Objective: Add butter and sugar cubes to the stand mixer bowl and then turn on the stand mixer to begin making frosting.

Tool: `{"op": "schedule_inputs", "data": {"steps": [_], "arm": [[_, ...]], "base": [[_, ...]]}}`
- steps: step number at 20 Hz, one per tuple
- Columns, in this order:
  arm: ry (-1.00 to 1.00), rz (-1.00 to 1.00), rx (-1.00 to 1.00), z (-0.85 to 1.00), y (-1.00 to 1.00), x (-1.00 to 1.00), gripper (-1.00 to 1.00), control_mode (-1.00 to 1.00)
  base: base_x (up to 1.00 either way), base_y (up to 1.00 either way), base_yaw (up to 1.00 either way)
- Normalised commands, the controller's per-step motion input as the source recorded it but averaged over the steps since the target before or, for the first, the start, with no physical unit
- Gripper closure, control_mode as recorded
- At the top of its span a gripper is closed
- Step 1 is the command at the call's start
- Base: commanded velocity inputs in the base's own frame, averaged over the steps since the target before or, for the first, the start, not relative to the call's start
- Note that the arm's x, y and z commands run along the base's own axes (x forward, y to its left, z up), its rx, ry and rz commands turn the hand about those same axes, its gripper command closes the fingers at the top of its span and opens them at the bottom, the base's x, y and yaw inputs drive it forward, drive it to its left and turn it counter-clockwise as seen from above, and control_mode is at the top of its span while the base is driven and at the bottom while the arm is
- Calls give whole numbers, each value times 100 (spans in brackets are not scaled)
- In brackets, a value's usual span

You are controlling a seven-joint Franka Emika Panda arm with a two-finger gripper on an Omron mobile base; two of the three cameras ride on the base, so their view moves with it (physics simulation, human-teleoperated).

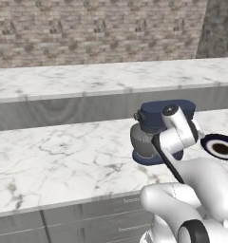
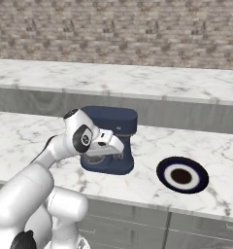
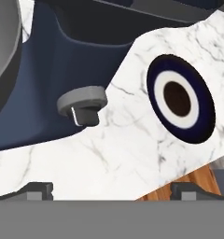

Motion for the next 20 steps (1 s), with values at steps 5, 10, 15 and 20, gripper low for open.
{"op": "schedule_inputs", "data": {"steps": [5, 10, 15, 20], "arm": [[0, 1, 0, -19, 0, 0, -100, -100], [-1, 4, 0, -7, -2, 0, -100, -100], [-4, 9, 0, 0, -9, 0, -100, -100], [0, 9, 0, -5, -8, 0, -100, -100]], "base": [[0, 0, 0], [0, 0, 0], [0, 0, 0], [0, 0, 0]]}}
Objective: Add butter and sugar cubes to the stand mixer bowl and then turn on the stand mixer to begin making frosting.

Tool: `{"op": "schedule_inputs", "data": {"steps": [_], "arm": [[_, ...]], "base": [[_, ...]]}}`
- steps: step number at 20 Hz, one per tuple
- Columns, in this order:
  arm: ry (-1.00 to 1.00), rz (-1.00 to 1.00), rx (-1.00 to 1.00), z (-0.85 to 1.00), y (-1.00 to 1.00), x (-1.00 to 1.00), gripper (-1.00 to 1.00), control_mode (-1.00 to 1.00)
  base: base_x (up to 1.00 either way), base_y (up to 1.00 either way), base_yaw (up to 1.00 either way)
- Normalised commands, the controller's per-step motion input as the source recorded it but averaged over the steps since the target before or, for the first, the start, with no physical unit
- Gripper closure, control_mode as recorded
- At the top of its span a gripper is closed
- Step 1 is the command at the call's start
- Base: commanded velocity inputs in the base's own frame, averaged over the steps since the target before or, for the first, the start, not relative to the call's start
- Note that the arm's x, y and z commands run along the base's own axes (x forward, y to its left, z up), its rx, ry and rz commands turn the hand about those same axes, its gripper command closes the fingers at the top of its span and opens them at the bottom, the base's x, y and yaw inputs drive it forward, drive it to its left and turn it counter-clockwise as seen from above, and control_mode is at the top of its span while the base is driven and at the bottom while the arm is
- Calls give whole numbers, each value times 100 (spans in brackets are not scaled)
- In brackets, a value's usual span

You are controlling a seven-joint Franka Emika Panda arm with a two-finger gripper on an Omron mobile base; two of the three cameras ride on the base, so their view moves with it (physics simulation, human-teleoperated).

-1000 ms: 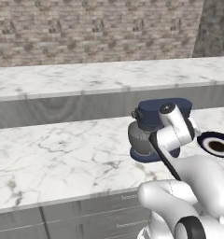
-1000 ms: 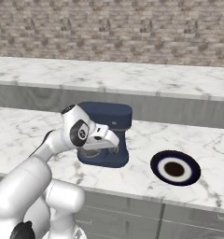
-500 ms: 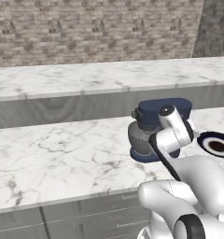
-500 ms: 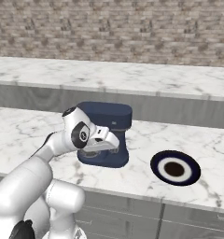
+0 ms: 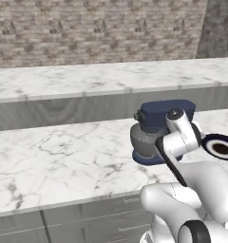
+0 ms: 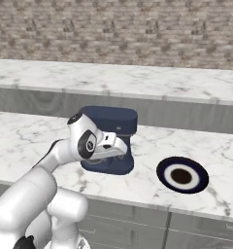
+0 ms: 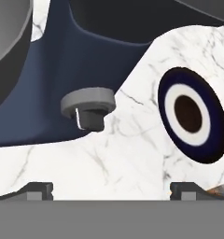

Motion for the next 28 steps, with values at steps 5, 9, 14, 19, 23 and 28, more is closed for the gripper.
{"op": "schedule_inputs", "data": {"steps": [5, 9, 14, 19, 23, 28], "arm": [[0, 7, 0, -14, 0, 3, -100, -100], [0, 2, 0, -11, 0, 21, -100, -100], [0, 2, 0, -12, 0, 39, -100, -100], [0, 1, 0, -3, 0, 40, -100, -100], [0, 0, 0, -7, 0, 33, -100, -100], [0, 0, 0, -13, 0, 16, -100, -100]], "base": [[0, 0, 0], [0, 0, 0], [0, 0, 0], [0, 0, 0], [0, 0, 0], [0, 0, 0]]}}
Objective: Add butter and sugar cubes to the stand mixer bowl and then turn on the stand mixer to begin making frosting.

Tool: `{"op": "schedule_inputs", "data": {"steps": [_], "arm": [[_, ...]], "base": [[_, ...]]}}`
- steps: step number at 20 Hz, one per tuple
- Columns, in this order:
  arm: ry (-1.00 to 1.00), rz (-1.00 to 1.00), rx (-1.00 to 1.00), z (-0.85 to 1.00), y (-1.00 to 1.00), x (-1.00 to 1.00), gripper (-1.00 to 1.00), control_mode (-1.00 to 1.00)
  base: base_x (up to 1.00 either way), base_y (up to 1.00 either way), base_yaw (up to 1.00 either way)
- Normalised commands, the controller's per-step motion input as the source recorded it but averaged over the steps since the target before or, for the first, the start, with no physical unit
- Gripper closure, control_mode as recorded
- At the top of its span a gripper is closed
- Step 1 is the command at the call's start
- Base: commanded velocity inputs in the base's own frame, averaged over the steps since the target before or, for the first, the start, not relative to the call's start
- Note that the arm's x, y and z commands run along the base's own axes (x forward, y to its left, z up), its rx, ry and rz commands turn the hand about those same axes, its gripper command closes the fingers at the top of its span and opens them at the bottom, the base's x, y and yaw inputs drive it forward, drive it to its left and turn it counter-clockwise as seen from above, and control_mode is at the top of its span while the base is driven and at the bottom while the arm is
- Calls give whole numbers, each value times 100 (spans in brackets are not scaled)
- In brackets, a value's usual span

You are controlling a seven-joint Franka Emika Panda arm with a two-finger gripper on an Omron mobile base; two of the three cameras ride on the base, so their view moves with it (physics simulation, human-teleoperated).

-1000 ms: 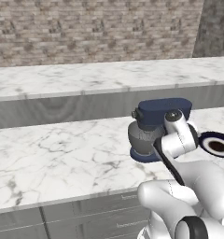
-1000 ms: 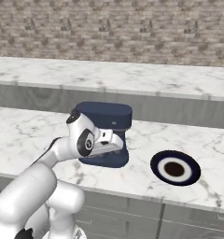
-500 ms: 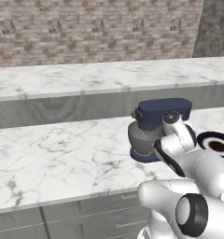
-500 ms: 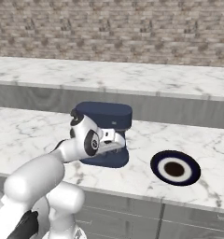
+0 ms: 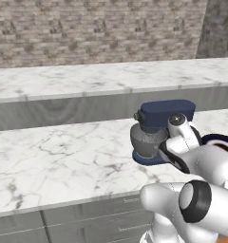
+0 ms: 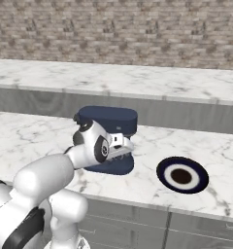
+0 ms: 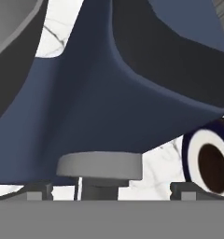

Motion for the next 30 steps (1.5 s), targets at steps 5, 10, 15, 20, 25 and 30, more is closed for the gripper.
{"op": "schedule_inputs", "data": {"steps": [5, 10, 15, 20, 25, 30], "arm": [[0, 0, 0, -8, 0, 19, -100, -100], [0, 0, 0, -2, 4, 22, 100, -100], [0, 0, 0, 0, 0, 13, 100, -100], [0, -1, 0, 0, 0, 11, 100, -100], [0, -6, 3, 0, 0, 7, 100, -100], [3, -12, 11, 2, 0, 5, 100, -100]], "base": [[0, 0, 0], [0, 0, 0], [0, 0, 0], [0, 0, 0], [0, 0, 0], [0, 0, 0]]}}
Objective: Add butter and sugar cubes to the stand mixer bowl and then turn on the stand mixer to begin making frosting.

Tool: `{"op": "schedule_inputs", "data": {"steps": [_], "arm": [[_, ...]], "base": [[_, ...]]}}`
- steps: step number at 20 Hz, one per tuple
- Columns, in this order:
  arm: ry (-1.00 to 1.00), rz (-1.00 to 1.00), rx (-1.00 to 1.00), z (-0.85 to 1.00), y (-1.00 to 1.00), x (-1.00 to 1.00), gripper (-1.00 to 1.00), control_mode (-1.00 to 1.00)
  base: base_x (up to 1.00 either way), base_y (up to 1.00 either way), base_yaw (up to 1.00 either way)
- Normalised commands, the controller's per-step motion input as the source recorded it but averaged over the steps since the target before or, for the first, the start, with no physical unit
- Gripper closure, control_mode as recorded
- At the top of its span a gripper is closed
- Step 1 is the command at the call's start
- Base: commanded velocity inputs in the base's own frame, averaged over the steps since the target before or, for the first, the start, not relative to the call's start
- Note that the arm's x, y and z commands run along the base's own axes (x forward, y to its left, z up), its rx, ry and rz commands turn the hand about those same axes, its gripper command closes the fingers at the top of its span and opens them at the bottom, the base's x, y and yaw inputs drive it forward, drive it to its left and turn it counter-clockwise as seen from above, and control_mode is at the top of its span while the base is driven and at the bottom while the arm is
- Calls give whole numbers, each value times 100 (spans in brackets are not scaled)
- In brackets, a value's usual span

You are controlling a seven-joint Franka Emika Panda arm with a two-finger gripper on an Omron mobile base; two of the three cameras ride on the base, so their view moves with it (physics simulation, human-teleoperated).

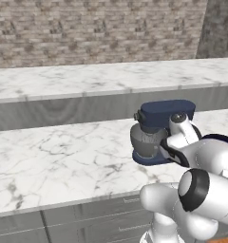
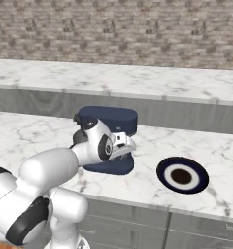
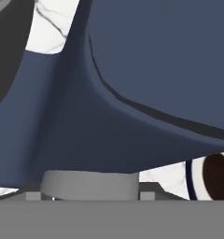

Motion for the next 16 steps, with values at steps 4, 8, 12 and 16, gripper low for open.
{"op": "schedule_inputs", "data": {"steps": [4, 8, 12, 16], "arm": [[9, -12, 22, 6, 0, 14, 100, -100], [7, -10, 26, 6, -2, 8, 100, -100], [0, -6, 28, 5, -7, 0, 100, -100], [2, -6, 29, 0, -7, 0, 100, -100]], "base": [[0, 0, 0], [0, 0, 0], [0, 0, 0], [0, 0, 0]]}}
